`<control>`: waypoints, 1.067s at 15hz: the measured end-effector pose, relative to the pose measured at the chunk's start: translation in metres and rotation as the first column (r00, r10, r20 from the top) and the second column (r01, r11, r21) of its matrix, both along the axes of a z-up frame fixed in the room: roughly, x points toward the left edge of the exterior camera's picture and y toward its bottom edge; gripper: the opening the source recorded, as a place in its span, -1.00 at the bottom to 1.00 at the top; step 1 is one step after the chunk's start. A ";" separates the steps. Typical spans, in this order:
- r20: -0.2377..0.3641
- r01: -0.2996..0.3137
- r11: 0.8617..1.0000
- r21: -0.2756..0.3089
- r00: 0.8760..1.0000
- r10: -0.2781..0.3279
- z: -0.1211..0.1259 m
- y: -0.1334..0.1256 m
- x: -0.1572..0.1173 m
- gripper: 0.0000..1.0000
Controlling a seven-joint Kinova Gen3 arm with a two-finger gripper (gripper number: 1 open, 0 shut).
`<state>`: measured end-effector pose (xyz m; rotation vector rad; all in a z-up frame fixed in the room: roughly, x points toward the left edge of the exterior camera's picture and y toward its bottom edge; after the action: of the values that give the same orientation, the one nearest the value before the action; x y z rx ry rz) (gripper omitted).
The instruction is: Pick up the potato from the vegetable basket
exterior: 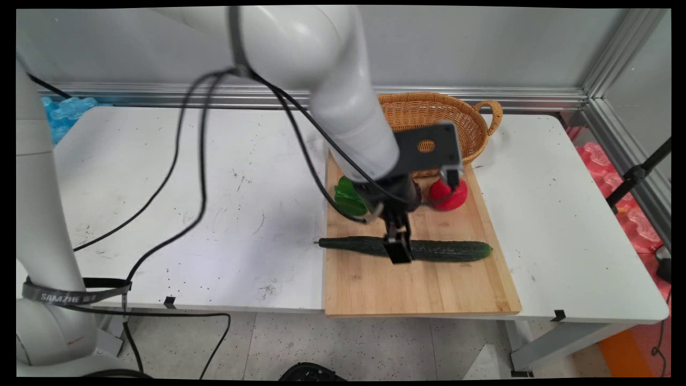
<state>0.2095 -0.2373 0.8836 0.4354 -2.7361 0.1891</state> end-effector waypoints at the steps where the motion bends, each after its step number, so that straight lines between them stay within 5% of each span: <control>1: -0.008 -0.007 1.000 -0.006 1.000 0.007 0.010 0.001 0.010 1.00; 9: -0.087 -0.099 0.994 -0.035 0.992 0.096 0.074 -0.011 0.089 1.00; 16: -0.118 -0.123 0.990 -0.066 0.986 0.114 0.105 -0.050 0.146 1.00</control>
<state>0.3557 -0.2875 0.9881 0.5711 -2.5840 0.2853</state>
